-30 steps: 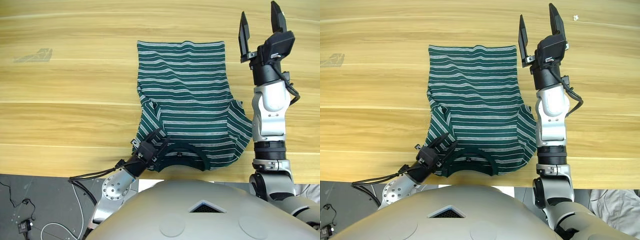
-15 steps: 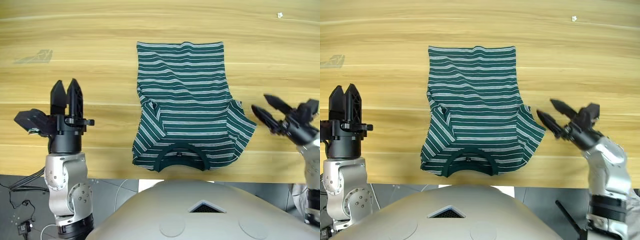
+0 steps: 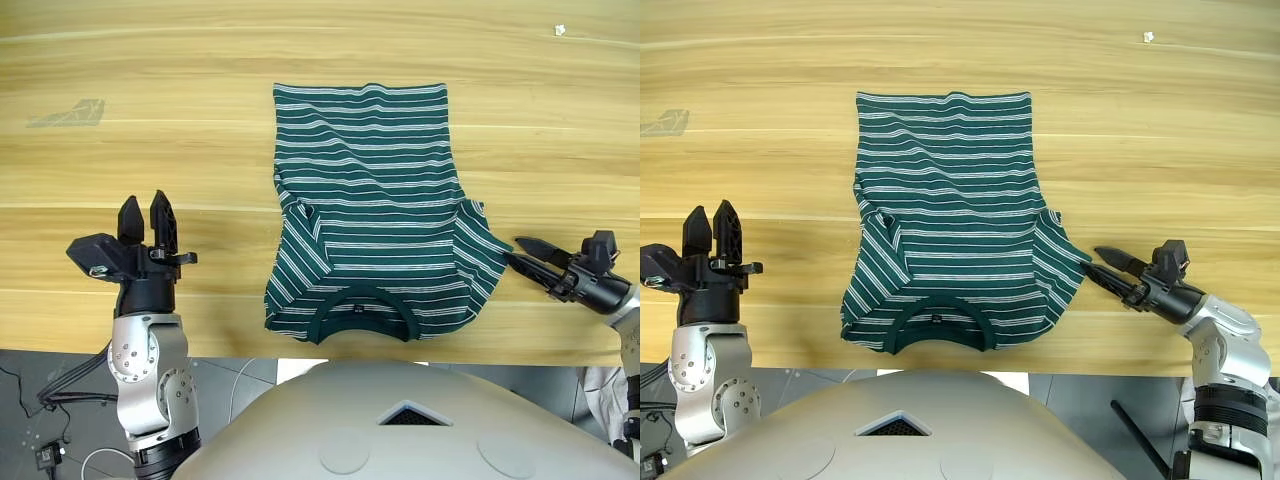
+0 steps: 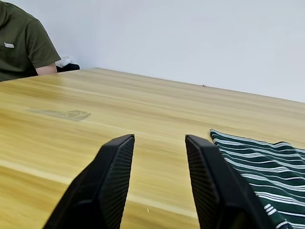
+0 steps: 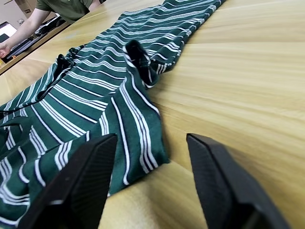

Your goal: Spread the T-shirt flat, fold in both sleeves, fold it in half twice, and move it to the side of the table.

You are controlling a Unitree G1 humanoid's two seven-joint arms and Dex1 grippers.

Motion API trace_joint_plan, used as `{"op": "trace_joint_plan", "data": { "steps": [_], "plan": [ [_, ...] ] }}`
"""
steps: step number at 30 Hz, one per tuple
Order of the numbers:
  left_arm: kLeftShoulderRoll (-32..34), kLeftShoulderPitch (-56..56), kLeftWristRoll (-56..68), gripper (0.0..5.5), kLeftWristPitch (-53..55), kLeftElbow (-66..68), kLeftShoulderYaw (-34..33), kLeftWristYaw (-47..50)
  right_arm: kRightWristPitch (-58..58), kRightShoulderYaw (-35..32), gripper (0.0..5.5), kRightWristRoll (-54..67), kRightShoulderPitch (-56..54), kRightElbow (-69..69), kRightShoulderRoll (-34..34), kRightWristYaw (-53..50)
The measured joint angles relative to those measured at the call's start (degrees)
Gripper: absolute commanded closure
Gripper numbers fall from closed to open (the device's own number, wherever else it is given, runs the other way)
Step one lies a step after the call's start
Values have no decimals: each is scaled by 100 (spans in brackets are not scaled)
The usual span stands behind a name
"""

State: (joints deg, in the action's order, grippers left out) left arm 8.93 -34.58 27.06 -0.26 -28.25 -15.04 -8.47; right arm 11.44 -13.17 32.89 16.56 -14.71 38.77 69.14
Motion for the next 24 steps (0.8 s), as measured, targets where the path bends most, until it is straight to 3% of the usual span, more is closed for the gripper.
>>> {"op": "trace_joint_plan", "data": {
  "steps": [11, 24],
  "plan": [
    [-130, 45, -97, 350, 5, 165, 2, -77, 41, 21, 546, -48, -117, -69, -36, 98],
    [-256, 141, -221, 350, 5, 170, 20, -115, 227, -211, 546, 247, -186, 4, -154, 331]
  ]
}}
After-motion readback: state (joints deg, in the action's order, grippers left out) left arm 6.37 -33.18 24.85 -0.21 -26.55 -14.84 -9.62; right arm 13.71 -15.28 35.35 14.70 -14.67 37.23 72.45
